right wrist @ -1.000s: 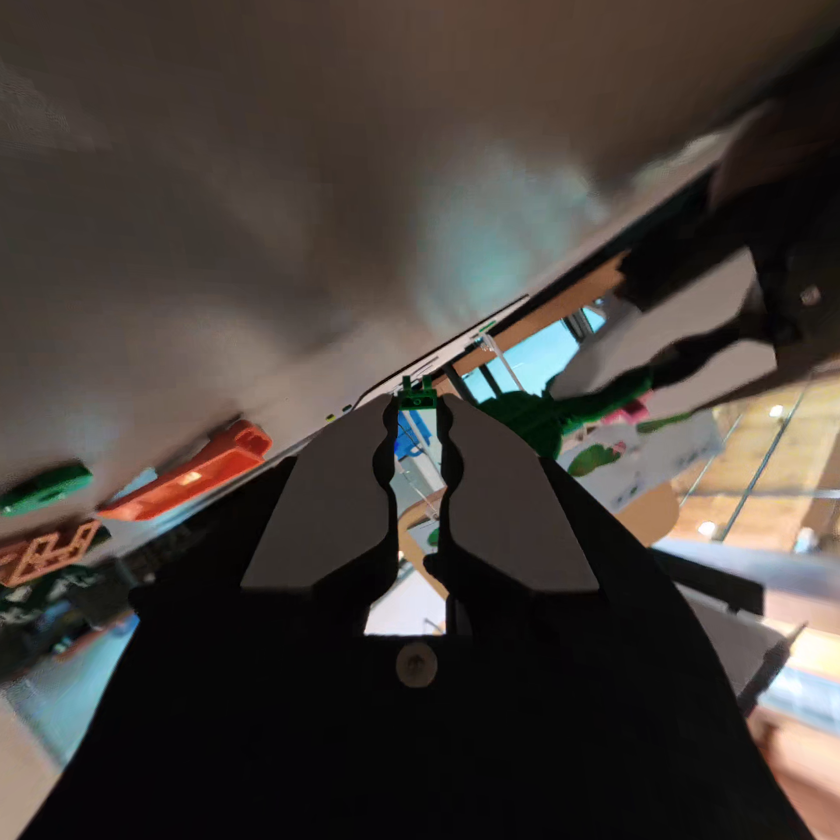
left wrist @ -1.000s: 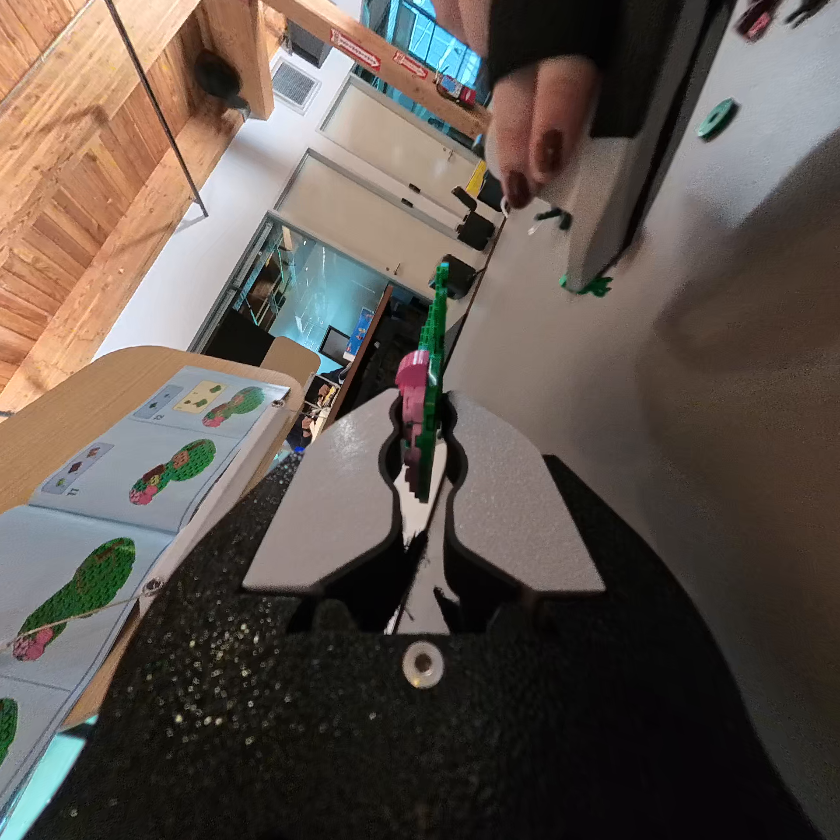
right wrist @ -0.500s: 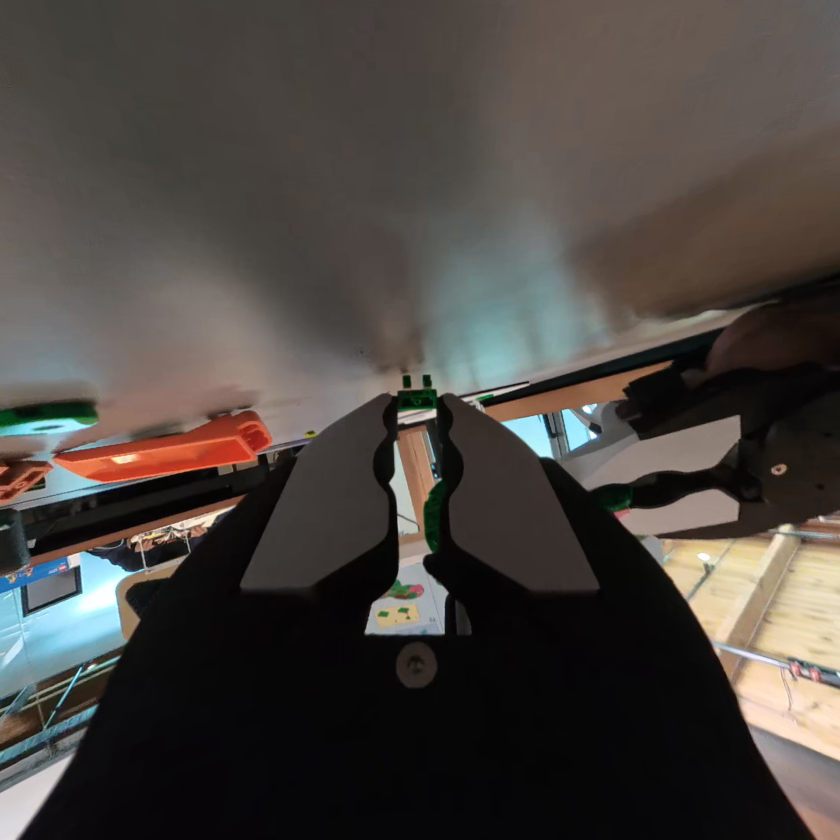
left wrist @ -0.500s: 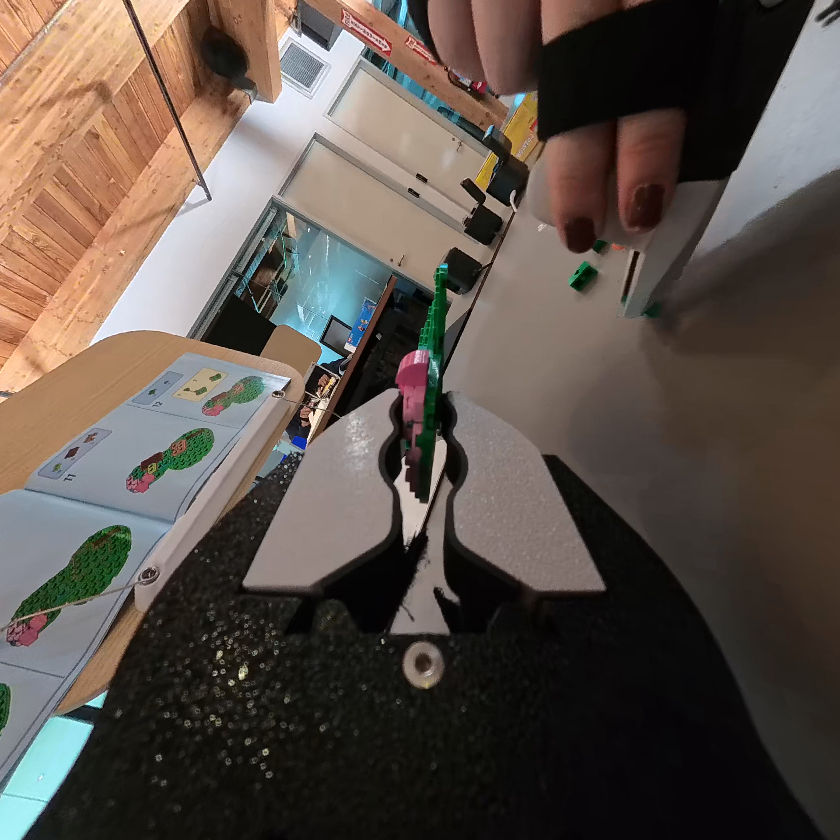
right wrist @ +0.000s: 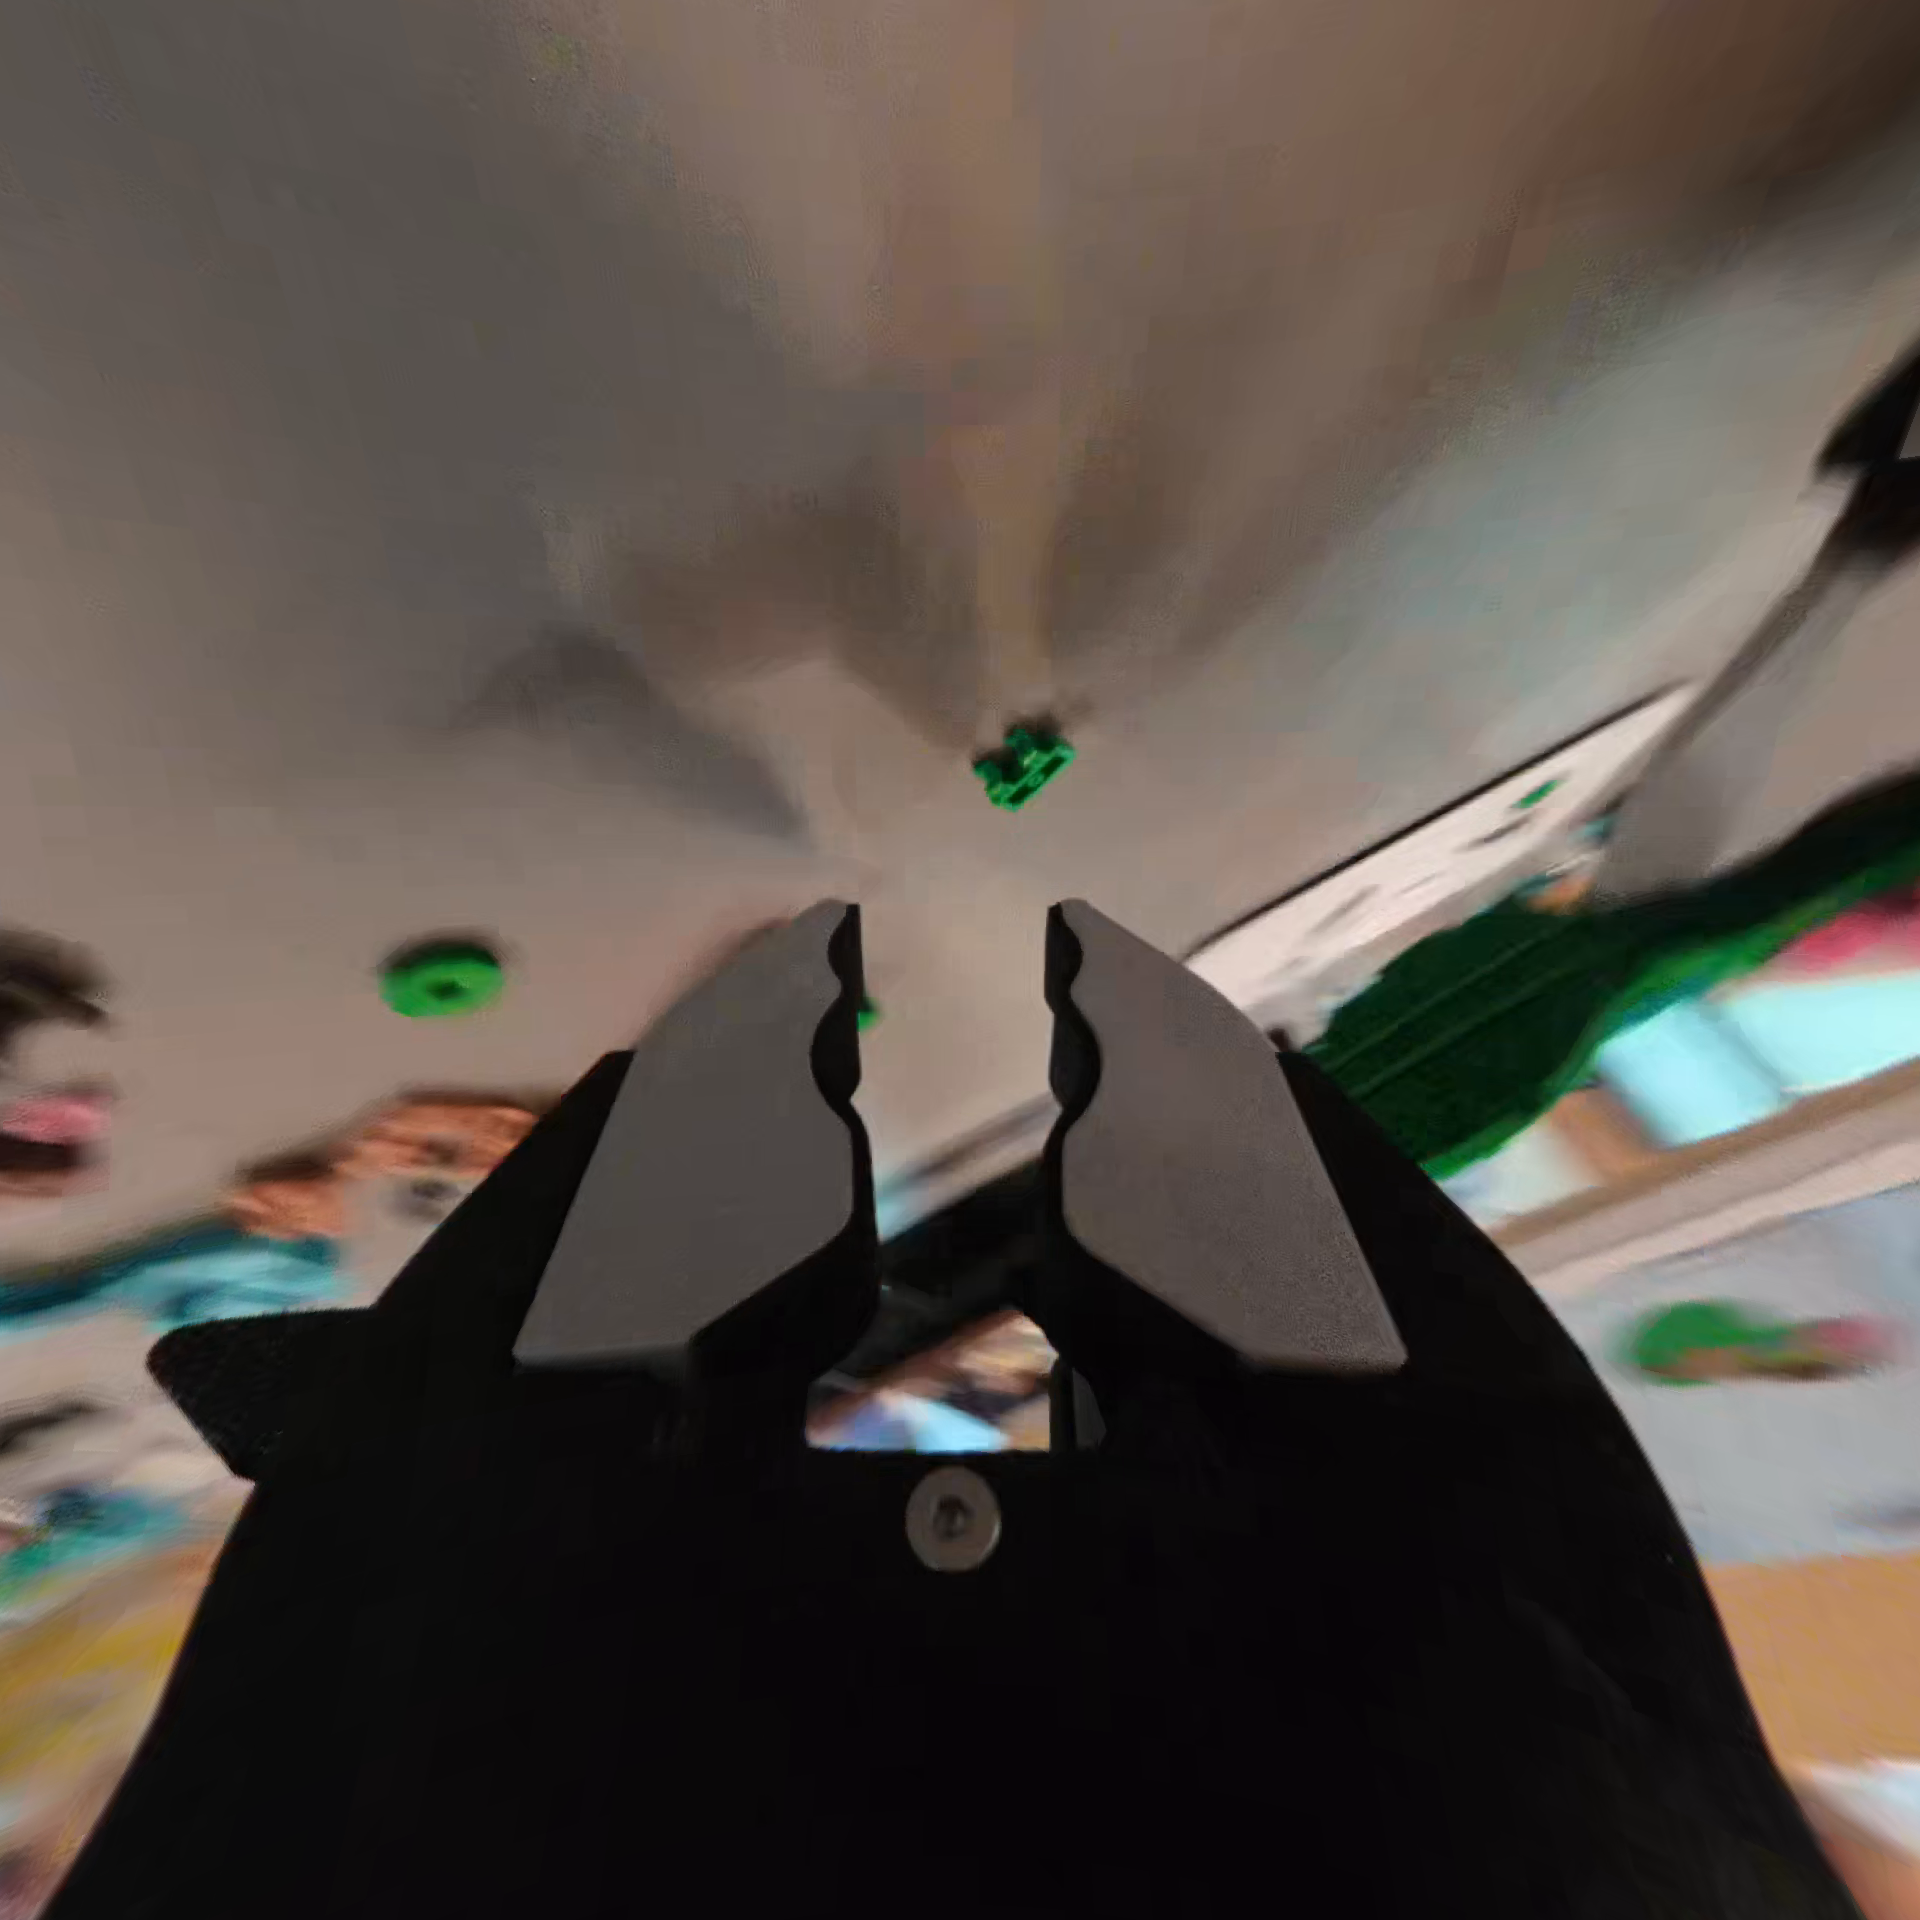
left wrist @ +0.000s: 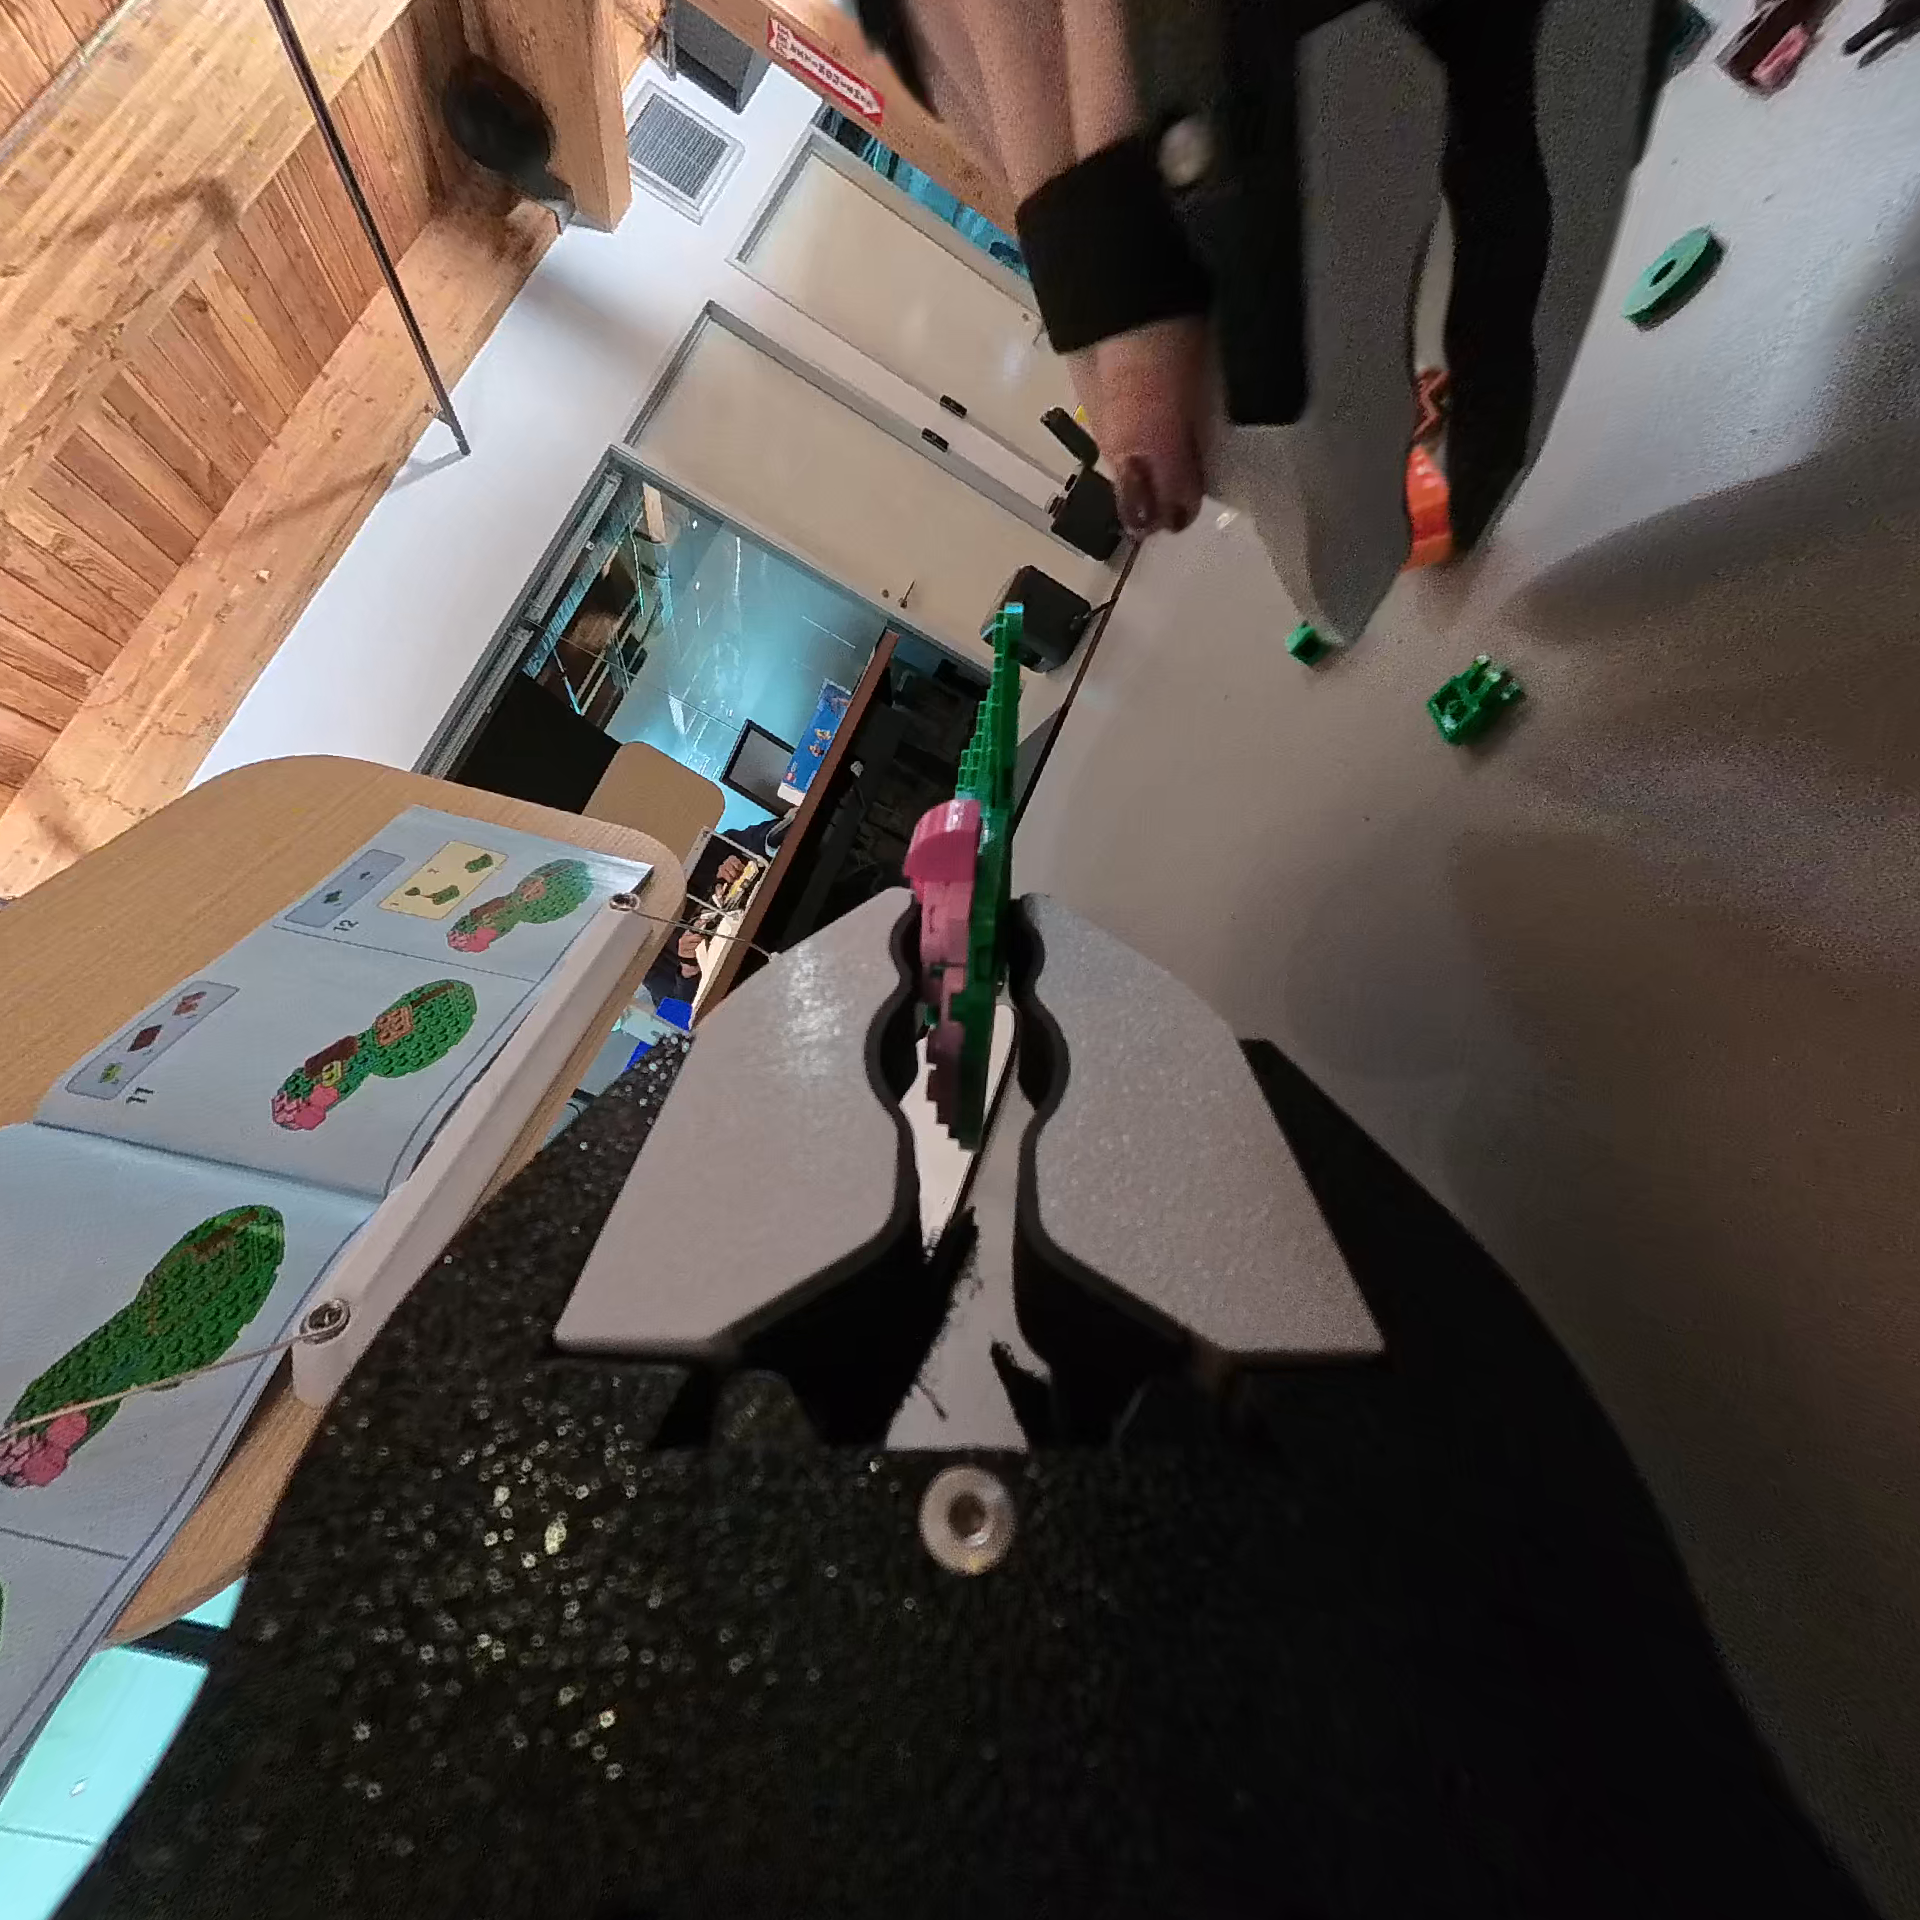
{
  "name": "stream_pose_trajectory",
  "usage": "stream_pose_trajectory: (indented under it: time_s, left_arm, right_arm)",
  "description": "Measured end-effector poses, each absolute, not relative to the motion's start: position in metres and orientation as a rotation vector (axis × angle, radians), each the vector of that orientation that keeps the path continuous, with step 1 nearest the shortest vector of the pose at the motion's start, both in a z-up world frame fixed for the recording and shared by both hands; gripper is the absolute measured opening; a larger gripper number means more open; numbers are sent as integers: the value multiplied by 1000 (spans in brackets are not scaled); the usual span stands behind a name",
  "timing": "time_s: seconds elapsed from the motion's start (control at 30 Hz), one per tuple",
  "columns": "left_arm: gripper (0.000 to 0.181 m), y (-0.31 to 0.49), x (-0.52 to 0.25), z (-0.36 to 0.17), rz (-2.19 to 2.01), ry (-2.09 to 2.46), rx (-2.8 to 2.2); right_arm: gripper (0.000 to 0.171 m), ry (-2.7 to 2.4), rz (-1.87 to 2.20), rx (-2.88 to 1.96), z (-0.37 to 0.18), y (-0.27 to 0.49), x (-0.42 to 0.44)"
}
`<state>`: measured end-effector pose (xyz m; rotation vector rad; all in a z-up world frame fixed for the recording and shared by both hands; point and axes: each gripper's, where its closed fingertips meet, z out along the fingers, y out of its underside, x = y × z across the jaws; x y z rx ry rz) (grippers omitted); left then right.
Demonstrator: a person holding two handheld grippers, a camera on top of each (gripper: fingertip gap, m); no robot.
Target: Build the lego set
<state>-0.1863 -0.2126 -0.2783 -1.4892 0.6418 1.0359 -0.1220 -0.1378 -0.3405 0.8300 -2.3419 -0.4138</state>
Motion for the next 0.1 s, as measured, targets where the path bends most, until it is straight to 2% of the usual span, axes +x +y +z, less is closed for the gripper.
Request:
stream_pose_trajectory:
  time_s: [0.03, 0.1]
  left_arm:
    - [14, -213, -186, -278, 1034, 641, -1489]
    - [14, -212, -186, -278, 1029, 640, -1489]
  right_arm:
    - [29, -2470, -302, 617, -342, -136, -117]
    - [16, -2652, 12, 130, -344, -144, -111]
